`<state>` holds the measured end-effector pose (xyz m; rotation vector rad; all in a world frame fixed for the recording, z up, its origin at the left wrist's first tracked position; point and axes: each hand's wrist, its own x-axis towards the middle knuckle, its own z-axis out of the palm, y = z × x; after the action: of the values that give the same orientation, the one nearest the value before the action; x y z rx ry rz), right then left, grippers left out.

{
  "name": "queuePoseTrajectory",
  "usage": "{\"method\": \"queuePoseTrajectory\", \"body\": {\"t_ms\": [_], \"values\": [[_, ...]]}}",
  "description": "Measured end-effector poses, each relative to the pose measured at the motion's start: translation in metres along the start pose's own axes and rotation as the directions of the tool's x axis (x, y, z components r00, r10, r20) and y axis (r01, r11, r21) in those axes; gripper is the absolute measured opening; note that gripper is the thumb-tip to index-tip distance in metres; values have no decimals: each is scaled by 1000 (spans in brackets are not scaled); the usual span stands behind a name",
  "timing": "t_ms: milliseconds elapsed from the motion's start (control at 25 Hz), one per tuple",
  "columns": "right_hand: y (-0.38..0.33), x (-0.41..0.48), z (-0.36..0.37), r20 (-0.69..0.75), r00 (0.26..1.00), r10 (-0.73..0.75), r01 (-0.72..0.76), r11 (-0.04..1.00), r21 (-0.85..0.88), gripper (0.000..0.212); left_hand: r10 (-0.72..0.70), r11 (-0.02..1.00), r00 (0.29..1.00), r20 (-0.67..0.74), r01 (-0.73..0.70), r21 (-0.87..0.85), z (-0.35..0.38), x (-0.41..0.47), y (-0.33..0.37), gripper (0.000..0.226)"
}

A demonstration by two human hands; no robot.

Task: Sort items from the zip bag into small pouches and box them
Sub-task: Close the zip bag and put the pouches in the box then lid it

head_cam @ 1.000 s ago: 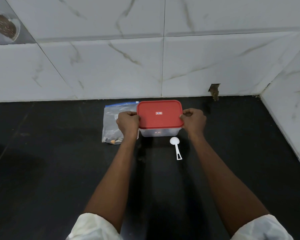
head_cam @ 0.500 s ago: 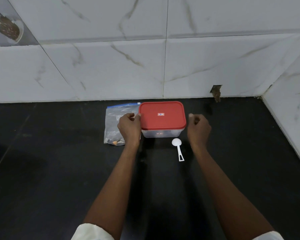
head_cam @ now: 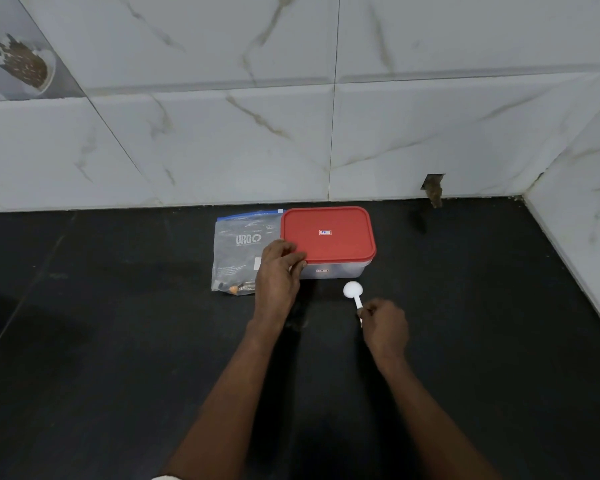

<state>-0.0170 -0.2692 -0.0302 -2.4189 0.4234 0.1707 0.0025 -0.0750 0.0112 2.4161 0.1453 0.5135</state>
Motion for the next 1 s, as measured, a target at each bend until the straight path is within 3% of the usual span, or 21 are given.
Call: {"method": "queuePoseTrajectory", "body": {"t_ms": [80, 200, 320, 440, 600, 1000], "values": [[-6, -6, -10, 86, 996, -8, 2, 998, 60, 12, 1, 1000, 1000, -1, -1, -5, 0, 0, 0, 18], [-28, -20, -36, 159, 973, -168, 144, 978, 152, 14, -4, 1000, 1000, 2, 4, -8, 0, 1, -1, 18], [-65, -9, -62, 37, 970, -240, 224, 943, 247, 14, 10, 1000, 1000, -4, -10, -8, -1, -1, 1, 17], [-97, 34, -70, -60, 984, -170, 178, 966, 185, 19, -7, 1000, 1000, -1, 7, 1, -2, -2, 4, 18], [-113, 69, -61, -40, 997, -59, 62, 995, 80, 23, -37, 999, 999, 8, 37, -28, -2, -4, 4, 18], [-116, 66, -48, -124, 985, -119, 102, 986, -135, 19, -61, 997, 998, 22, 62, -53, -6, -6, 8, 21]]}}
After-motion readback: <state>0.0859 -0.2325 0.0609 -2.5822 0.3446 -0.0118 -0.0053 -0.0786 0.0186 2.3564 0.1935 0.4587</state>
